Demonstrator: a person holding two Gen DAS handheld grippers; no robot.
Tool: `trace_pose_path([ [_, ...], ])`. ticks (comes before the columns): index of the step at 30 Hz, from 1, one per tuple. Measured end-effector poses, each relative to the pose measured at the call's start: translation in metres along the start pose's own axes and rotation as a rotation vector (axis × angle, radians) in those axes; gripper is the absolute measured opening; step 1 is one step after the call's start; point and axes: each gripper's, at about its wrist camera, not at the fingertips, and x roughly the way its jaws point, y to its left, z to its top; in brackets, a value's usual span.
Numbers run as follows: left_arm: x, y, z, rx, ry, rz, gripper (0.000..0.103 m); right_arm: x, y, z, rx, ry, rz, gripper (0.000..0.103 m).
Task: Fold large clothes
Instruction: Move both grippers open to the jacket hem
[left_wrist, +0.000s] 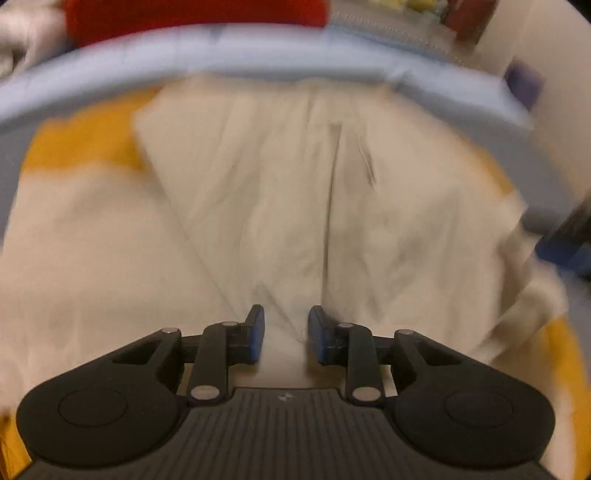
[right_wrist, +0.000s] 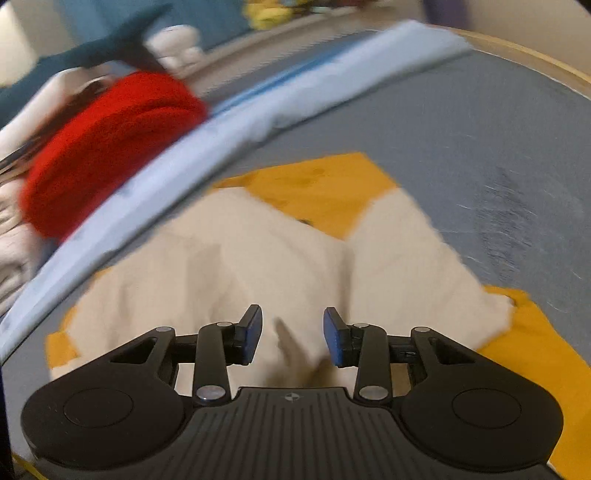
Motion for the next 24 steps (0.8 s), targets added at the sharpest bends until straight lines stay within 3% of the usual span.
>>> trace_pose_path([
  [4,-0.014,0.001,0.006,0.028,0.005,0.007,0.031,-0.003,-0.001,-0.002,0.018,-0.005,0.114,0.041],
  [7,-0.029,0.006,0.020,-0.030,-0.021,-0.005,0.031,0.019,0.000,-0.007,-0.007,0.122,0.193,0.045],
  [11,-0.051,0.002,0.036,-0.037,-0.180,-0.106,0.032,0.052,0.006,-0.029,-0.116,0.306,0.054,0.045],
  [13,-0.049,-0.004,0.035,-0.016,-0.208,-0.154,0.032,0.050,0.011,-0.032,-0.158,0.298,0.042,0.045],
  [15,-0.028,-0.009,0.030,-0.001,-0.153,-0.150,0.032,0.046,0.016,-0.031,-0.187,0.294,0.042,0.048],
  [17,0.002,-0.007,0.020,0.011,-0.006,-0.038,0.029,0.042,0.017,-0.028,-0.192,0.289,0.049,0.048],
  [18,0.006,-0.003,0.017,0.010,0.022,-0.012,0.029,0.039,0.016,-0.027,-0.189,0.278,0.059,0.047],
  [21,-0.010,-0.002,0.024,0.008,-0.009,-0.011,0.030,0.020,0.017,-0.018,-0.159,0.188,0.070,0.046],
  [24,-0.033,-0.003,0.029,0.020,-0.121,-0.029,0.031,0.012,0.008,-0.009,-0.130,0.101,0.059,0.047],
])
